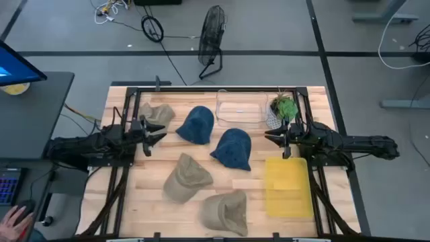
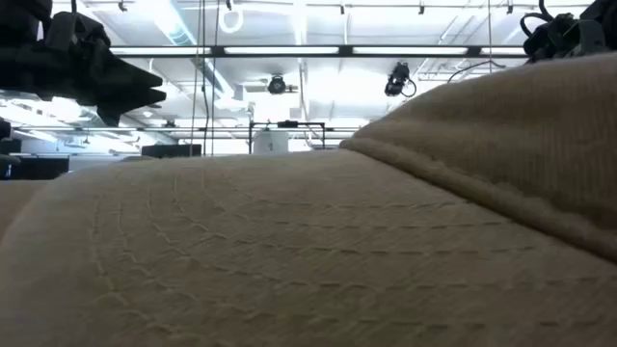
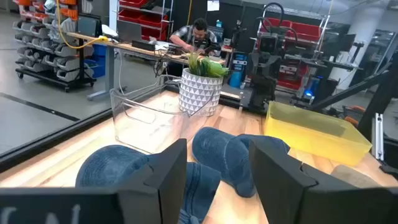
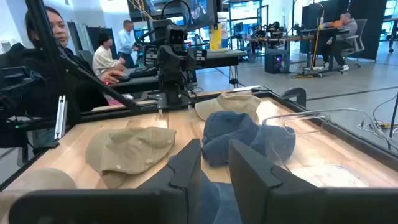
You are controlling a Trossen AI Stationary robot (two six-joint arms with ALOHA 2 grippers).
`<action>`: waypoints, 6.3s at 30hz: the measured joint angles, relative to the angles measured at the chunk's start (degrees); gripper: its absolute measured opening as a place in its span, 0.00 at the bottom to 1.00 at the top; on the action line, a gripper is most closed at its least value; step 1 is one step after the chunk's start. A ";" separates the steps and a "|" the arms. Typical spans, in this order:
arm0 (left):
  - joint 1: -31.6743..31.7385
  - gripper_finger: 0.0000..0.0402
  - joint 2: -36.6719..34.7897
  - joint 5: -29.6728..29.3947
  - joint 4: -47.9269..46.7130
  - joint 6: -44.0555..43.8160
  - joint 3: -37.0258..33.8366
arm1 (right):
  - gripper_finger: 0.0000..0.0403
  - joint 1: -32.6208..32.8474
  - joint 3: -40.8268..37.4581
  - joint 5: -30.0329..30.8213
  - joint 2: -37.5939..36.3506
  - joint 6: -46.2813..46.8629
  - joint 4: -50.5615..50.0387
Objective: Pick & Place hat
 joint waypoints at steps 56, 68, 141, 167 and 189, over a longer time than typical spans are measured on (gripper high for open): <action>0.22 0.44 41.75 -5.11 -2.41 1.52 24.98 | 0.42 3.99 38.79 0.04 58.52 -10.02 -9.41; 0.22 0.44 43.63 -5.11 -2.34 1.45 24.98 | 0.51 6.03 40.35 9.60 75.91 -8.81 -8.53; 0.20 0.44 43.58 -5.11 -2.62 -3.03 24.98 | 0.08 -12.00 54.27 40.91 82.01 27.93 -25.67; 0.17 0.44 43.63 -5.11 -5.01 -3.07 24.96 | 0.25 -10.57 60.89 39.50 78.29 22.62 -41.05; 0.15 0.44 43.60 -5.10 -4.94 -3.49 24.96 | 0.37 -14.39 59.67 36.20 78.66 31.46 -34.23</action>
